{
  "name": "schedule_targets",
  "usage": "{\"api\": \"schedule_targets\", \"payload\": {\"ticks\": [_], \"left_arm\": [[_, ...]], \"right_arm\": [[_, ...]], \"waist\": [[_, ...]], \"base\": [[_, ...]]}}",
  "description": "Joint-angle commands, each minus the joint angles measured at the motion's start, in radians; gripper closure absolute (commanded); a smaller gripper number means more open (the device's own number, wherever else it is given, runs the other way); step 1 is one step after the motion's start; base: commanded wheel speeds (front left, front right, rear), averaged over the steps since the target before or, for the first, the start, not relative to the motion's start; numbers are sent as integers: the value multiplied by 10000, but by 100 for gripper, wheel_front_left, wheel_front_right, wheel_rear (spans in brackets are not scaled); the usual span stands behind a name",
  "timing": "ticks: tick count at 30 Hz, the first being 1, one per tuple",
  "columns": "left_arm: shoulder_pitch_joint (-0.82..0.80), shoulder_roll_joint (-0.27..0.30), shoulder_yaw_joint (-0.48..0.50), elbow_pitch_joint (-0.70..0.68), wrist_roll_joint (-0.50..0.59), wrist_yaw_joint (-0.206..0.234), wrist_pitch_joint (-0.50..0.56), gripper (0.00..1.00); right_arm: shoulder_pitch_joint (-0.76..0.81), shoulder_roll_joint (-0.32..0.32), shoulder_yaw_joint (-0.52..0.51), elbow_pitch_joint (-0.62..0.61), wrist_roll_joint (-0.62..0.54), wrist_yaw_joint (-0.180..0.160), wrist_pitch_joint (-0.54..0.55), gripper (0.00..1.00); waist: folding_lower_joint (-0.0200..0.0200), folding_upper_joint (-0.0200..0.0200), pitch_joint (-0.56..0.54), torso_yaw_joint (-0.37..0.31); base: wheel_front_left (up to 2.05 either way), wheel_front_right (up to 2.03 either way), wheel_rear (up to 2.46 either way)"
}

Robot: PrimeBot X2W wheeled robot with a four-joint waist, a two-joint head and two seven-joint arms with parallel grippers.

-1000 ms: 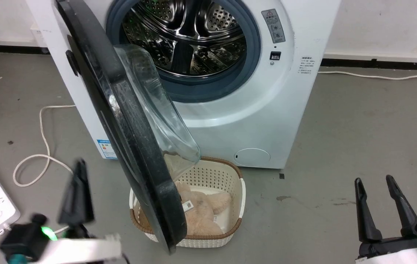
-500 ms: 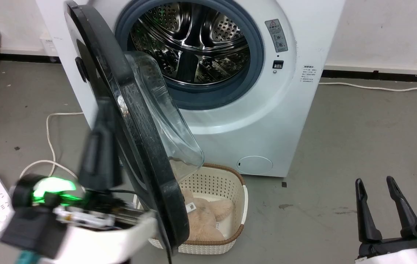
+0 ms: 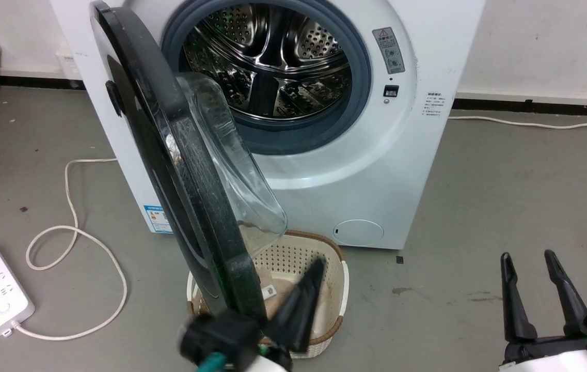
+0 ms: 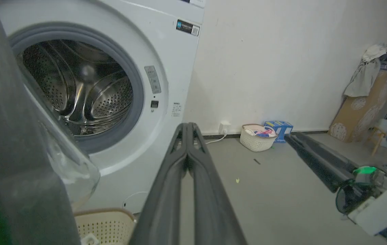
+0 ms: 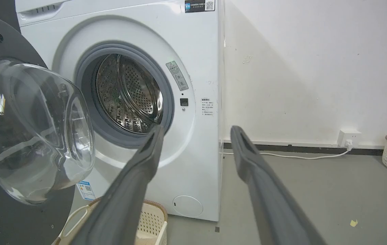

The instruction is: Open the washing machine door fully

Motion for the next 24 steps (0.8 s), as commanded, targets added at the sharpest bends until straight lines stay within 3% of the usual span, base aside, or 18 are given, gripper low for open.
{"api": "schedule_targets", "payload": {"ticks": [1,5,12,24], "left_arm": [[135,21,-91,257,-48,58,108,100],[183,21,-122,1579,-322,329,460,100],[-100,56,591,2861,-429,831,-236,100],[4,426,1154,2915,-734,967,-602,100]], "right_arm": [[43,39,22,33,62,6,-41,0],[13,39,42,48,66,6,-41,0],[65,39,39,109,142,6,-41,0],[107,39,49,109,172,6,-41,0]], "waist": [[0,0,13,-4],[0,0,78,19],[0,0,165,237],[0,0,302,1974]], "base": [[0,0,0],[0,0,0],[0,0,0],[0,0,0]]}}
